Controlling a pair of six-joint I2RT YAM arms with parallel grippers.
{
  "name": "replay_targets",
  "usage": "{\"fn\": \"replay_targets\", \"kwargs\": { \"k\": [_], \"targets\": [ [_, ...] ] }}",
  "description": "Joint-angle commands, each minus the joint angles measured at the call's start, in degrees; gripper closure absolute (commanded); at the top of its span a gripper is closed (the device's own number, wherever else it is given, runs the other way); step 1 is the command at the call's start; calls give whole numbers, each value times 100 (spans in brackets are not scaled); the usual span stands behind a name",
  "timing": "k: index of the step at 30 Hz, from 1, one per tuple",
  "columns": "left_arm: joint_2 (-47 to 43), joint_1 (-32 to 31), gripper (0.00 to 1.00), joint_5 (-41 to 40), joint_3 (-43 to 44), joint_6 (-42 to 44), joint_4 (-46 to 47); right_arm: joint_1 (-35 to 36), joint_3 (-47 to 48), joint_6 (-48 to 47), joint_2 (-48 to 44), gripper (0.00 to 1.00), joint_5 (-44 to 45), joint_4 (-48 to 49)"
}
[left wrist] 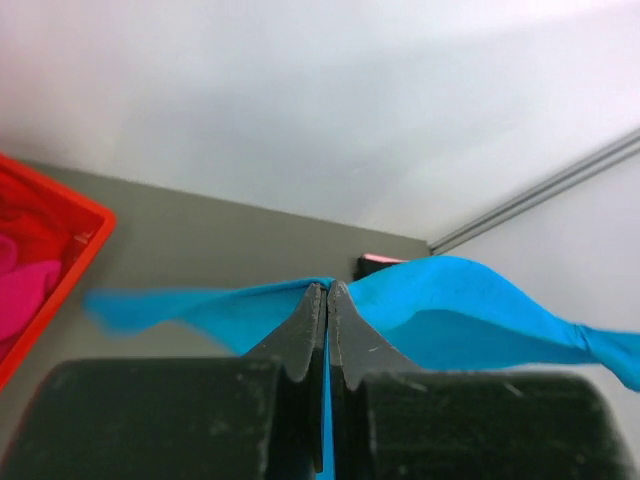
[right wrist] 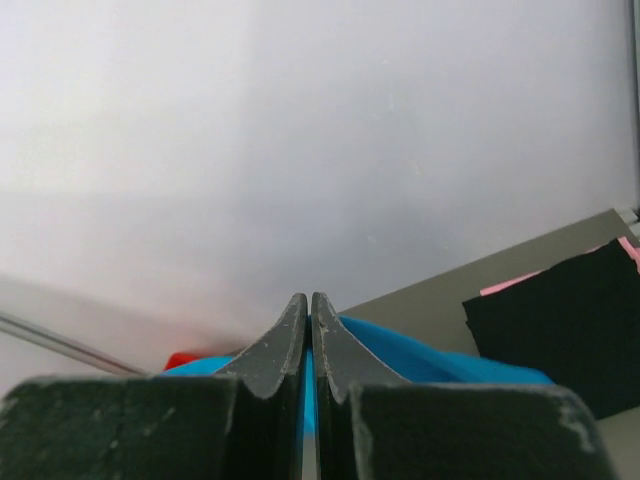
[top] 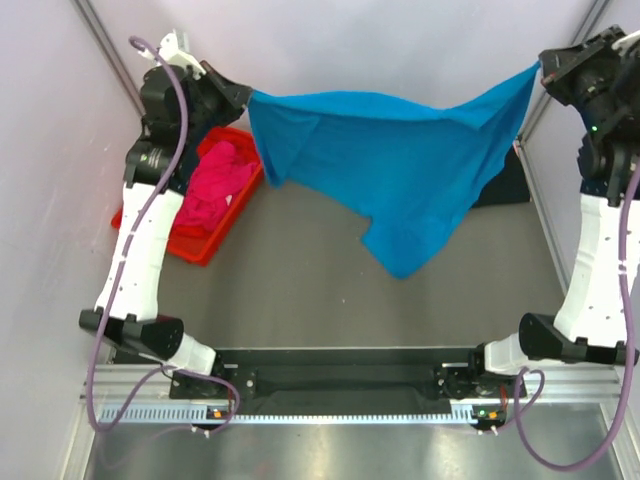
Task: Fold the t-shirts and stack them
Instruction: Flatten the tshirt out
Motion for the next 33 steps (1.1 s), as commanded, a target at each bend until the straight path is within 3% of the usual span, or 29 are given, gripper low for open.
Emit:
{"fn": "replay_targets", "kwargs": {
  "k": [1, 8, 17, 25, 33],
  "targets": [
    [-784, 10, 100, 163, -2, 151, 486, -210, 530, 146, -403, 100, -6, -186],
    [-2022, 10, 100, 128, -267, 344, -268, -228, -707, -143, -2105, 100, 925, -574],
    [-3640, 10, 100, 785, -1180, -60, -1060, -185, -224, -627, -3530, 100, 2199, -2094],
    [-3441, 10, 100, 1261, -1452, -192, -1509, 272, -364, -768, -3322, 100, 2806, -2043],
    [-2282, 36, 100, 858, -2560, 10, -666, 273, -2225, -1120, -2083, 100, 2431, 214]
  ]
}}
